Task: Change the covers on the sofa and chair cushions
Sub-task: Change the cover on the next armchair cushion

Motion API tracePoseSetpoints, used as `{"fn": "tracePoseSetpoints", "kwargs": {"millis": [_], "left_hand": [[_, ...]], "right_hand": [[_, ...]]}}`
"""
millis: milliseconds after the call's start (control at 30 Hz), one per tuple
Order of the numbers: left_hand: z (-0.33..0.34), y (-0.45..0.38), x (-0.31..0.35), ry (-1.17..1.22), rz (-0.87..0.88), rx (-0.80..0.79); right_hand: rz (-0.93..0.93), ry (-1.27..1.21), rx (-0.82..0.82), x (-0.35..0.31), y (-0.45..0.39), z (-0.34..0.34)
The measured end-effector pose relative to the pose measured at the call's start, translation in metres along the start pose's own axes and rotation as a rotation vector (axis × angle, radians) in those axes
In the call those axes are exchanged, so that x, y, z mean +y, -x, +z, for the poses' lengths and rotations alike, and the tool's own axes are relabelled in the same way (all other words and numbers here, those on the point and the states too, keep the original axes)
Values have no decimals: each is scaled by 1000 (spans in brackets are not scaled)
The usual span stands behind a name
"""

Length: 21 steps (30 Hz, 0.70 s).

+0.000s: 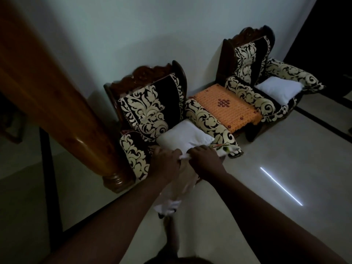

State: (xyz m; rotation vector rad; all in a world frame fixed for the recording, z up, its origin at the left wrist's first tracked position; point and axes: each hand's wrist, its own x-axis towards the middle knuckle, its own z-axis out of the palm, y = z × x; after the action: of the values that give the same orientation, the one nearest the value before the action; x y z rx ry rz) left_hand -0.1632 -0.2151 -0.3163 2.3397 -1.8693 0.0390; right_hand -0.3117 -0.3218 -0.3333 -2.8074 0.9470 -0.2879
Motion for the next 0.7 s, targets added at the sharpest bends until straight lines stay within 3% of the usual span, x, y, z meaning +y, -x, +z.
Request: {"fn": "tracePoseSetpoints", "kwargs": {"millis": [67, 233, 333, 400, 467, 567, 633, 700], "left_hand": [[2, -22, -5, 278, -107, -21], [13, -88, -32, 881, -416, -33], [19, -120, -63, 1065, -562, -53], [24, -134, -86, 1095, -633, -115], [31, -143, -108, 1021, -636, -195], [45, -141, -141, 532, -432, -183], [61, -137, -165, 247, -273, -135], [75, -134, -187, 106, -209, -99]], "right_hand": [[35, 109, 22, 16, -15, 5], [330, 204, 65, 41, -48, 19], [496, 119, 106, 55, -68, 33], [557, -97, 115, 59, -85, 40], [608, -343, 86, 57, -104, 48], [706, -514, 57, 55, -126, 55], [647, -427, -26, 60, -135, 58], [543, -282, -122, 69, -140, 61]]}}
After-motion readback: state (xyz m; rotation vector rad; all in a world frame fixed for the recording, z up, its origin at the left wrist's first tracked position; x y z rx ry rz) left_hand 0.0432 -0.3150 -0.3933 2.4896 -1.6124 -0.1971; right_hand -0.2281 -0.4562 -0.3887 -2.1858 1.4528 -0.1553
